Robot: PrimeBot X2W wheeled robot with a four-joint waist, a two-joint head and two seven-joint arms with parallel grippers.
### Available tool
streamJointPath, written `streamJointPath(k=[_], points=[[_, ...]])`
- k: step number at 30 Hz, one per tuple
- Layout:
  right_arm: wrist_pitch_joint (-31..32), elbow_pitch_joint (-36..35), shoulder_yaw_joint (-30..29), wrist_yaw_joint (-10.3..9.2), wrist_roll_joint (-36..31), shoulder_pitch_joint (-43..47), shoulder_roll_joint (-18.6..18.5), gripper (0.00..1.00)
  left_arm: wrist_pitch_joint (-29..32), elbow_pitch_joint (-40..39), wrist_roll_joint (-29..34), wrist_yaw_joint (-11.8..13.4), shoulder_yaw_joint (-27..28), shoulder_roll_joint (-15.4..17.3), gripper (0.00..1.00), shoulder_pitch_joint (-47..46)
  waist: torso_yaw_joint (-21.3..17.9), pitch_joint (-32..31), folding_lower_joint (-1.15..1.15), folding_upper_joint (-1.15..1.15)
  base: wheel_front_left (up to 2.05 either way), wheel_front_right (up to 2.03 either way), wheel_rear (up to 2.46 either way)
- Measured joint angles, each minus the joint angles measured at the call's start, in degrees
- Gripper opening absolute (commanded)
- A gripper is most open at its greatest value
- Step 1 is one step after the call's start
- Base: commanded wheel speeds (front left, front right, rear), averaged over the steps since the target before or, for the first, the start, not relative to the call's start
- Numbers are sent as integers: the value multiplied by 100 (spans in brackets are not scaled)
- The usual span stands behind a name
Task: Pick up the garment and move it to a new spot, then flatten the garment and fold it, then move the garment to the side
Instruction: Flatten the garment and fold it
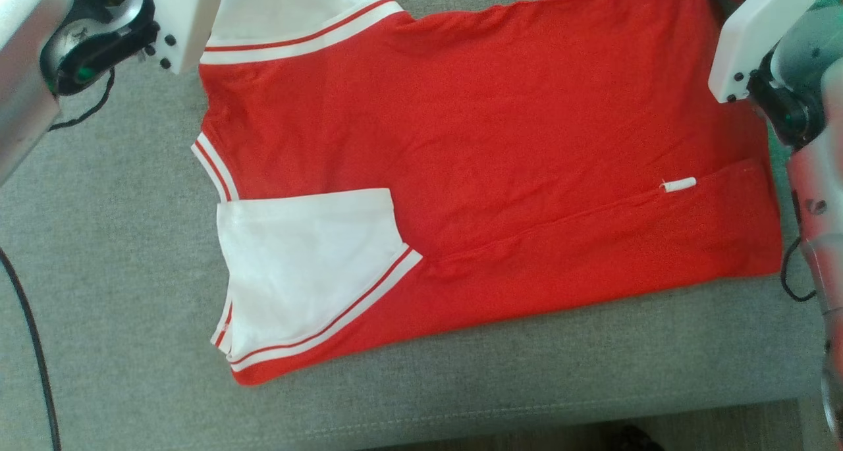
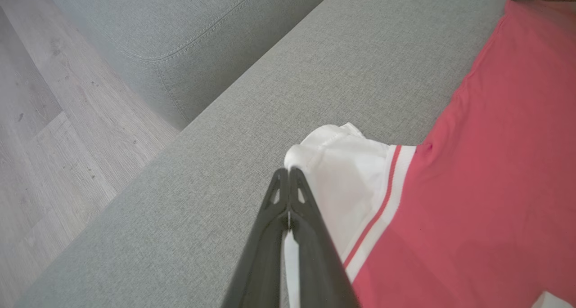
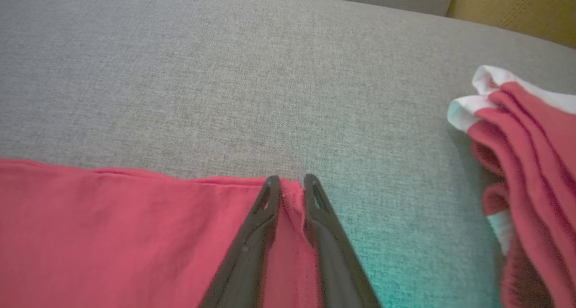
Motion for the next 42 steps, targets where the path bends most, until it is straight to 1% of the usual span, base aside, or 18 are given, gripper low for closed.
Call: streamJointPath(k=[1, 2, 3, 4, 5, 9, 11, 17, 23, 28, 30, 33, 37, 41, 42], points=[[2, 20, 3, 0, 0, 1, 0, 16, 0, 0, 0, 0, 0, 2, 0, 5, -1, -10, 0, 0, 0, 0, 0], [2, 37, 3, 0, -1, 1, 0, 16, 0, 0, 0, 0, 0, 2, 0, 10, -2, -20, 0, 0, 0, 0, 0], [3, 42, 3, 0, -3, 1, -1, 9, 0, 0, 1, 0, -1, 2, 0, 16, -2, -29, 0, 0, 0, 0, 0], [4, 43, 1, 0, -32, 1, -1, 6, 0, 0, 1, 0, -1, 2, 0, 25, -2, -39, 0, 0, 0, 0, 0], [5, 42, -1, 0, -64, 1, -1, 0, 0, 0, 1, 0, -2, 2, 0, 35, -2, -46, 0, 0, 0, 0, 0], [3, 19, -14, 0, -148, 2, -3, 0, -3, -2, 26, 0, -3, 2, 0, 41, -2, -66, 0, 0, 0, 0, 0], [-75, -45, -53, 0, -159, 3, -3, 0, -88, -12, 165, 0, -4, 2, 0, 41, 1, -71, 0, 0, 0, 0, 0], [-379, -94, -427, 0, -160, 2, 23, 0, -693, 70, 579, 0, -12, 7, 0, -2, 13, -67, 0, 0, 0, 0, 0], [-712, -49, -808, 0, -152, -9, 81, 0, -1293, 533, 834, -1, -14, -29, 0, -300, 39, -43, 0, 0, 0, 0, 0], [-979, 33, -1050, 0, -154, -119, 86, 0, -1640, 789, 788, -1, -12, -155, 0, -449, 86, -86, 0, 0, 0, 0, 0], [-1016, 66, -1099, 0, -171, -128, 79, 0, -1673, 806, 601, -1, -9, -199, 0, -443, 126, -112, 0, 0, 0, 0, 0], [-1117, 112, -1131, 0, -167, -105, 77, 0, -1673, 697, 404, -1, -9, -200, 0, -397, 200, -153, 0, 0, 0, 0, 0], [-1220, 89, -1190, 0, -143, -66, 41, 0, -1710, 339, 244, -1, -9, -135, 0, -161, 309, -203, 0, 0, 0, 0, 0], [-1310, -26, -1322, 0, -88, 209, -23, 0, -1725, -144, 122, 10, -11, 94, 0, 135, 401, -263, 0, 0, 0, 0, 0], [-1308, -51, -1345, 0, -84, 288, -34, 0, -1742, -303, 104, 57, -12, 182, 0, 203, 420, -280, 0, 0, 0, 0, 0]])
